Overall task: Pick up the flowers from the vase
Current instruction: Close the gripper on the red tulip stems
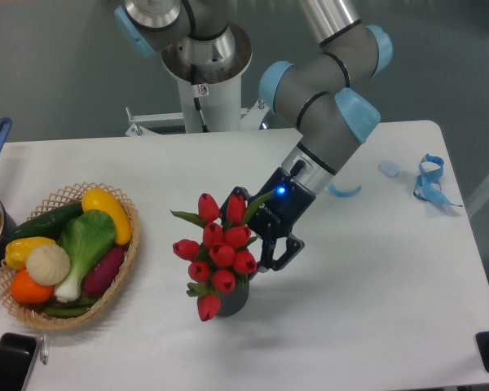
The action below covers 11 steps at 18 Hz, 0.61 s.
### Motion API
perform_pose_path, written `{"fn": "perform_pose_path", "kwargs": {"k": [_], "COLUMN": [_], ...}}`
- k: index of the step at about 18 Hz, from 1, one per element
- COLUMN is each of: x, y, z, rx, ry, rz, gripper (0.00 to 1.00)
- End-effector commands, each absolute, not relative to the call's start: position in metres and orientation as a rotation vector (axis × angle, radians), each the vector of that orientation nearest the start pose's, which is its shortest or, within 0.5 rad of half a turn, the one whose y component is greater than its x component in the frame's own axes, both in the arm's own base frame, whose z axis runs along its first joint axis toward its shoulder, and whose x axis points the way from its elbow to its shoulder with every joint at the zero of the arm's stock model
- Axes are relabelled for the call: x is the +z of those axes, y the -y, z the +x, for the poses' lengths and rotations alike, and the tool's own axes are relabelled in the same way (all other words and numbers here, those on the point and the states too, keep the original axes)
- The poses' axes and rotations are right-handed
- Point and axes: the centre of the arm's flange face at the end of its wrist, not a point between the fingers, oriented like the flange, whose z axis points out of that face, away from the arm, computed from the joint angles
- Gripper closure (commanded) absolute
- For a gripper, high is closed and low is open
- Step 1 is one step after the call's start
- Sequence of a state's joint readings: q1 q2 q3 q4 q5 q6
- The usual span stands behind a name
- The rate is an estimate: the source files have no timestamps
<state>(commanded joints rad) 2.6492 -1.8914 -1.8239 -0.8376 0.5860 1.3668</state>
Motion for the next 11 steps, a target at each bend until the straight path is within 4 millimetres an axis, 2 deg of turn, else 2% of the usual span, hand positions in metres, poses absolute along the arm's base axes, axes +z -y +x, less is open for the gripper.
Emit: {"fn": "perform_pose_path", "kwargs": {"k": [2,11], "x": [0.3148,0.3194], "y": [-0.4595,-0.4575], "z": [-0.4006,-0.4025], "rx": [-0.233,-0.263], "ry": [-0.398,-0.334], "rz": [-2.119,-2.115], "gripper": [0.48,0.51]}}
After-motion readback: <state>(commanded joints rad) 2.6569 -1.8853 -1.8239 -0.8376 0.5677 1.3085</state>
